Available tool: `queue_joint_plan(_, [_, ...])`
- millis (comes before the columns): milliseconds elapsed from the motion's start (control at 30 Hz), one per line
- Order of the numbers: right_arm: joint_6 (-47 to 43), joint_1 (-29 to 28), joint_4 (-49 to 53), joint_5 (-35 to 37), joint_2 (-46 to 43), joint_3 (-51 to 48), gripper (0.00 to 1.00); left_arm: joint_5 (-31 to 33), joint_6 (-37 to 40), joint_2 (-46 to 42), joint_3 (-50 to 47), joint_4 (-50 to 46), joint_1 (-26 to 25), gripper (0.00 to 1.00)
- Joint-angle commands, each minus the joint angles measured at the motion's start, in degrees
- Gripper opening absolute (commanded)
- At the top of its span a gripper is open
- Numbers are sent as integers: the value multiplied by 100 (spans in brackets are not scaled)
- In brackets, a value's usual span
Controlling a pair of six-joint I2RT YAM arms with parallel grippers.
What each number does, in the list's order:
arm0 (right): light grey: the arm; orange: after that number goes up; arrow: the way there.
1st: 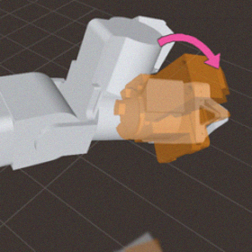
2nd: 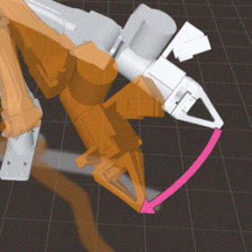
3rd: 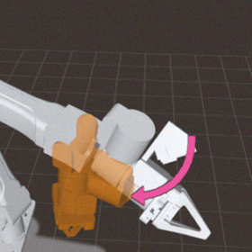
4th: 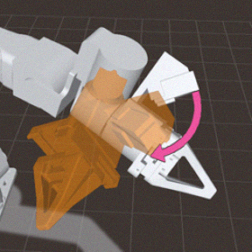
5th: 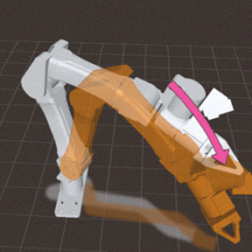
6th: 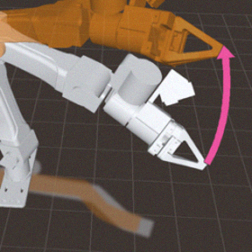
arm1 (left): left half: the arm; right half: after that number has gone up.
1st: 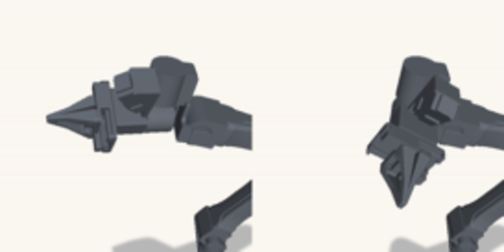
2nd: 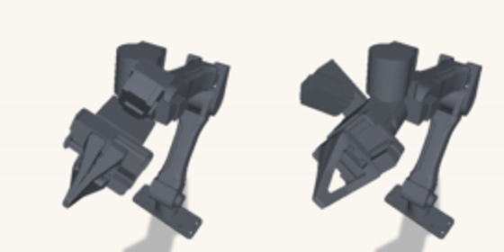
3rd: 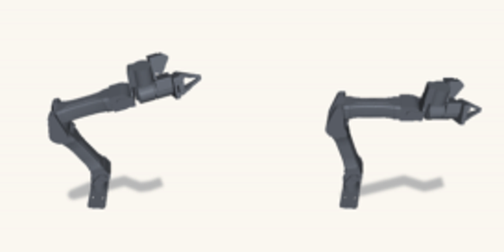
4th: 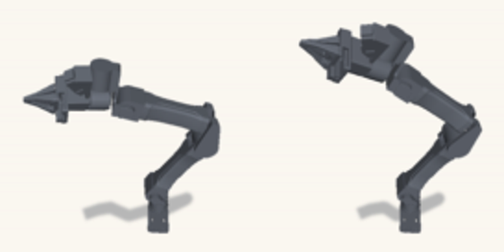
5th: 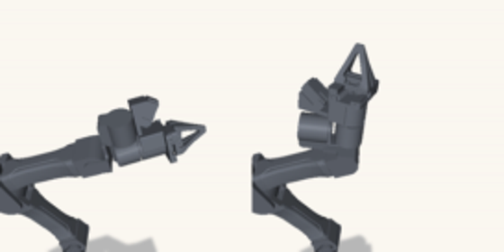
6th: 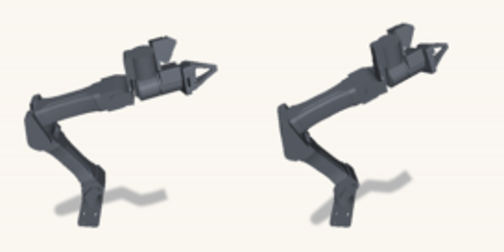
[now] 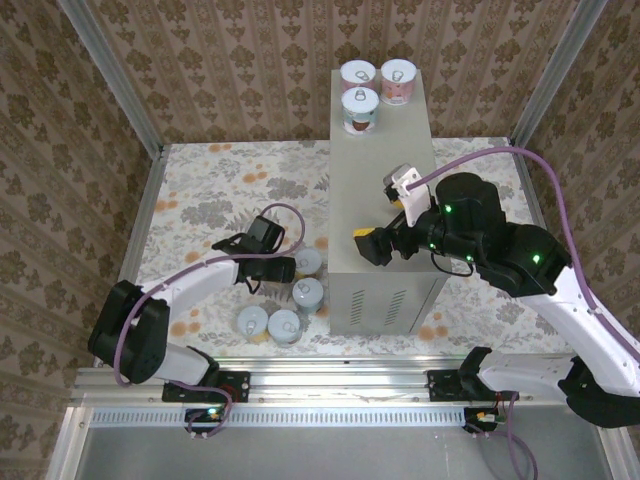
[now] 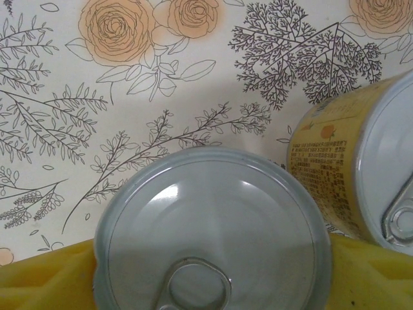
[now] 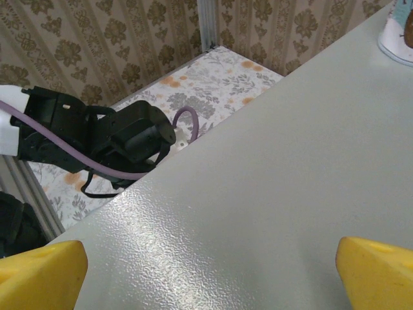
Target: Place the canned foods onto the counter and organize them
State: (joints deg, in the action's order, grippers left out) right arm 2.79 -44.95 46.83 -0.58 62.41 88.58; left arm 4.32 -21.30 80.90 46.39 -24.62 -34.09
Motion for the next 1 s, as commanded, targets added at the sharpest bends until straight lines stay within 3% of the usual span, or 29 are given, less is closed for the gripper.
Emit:
queue_joint_plan(0, [-170, -38, 197, -351, 118, 333, 100, 60, 90, -73, 130, -166, 29, 77])
queue_joint_plan(467, [-529, -468, 886, -830, 1076, 1407, 100, -19, 366, -1094, 626, -1143, 256, 68])
queue_joint_plan(733, [-657, -801, 1108, -769, 1604, 1839, 100, -1338, 1102, -1808, 1333, -1766, 591, 63])
queue_joint_plan(967, [-639, -929, 818, -759, 1634, 1643, 100, -2456, 1654, -2257, 2072, -2228, 719, 60])
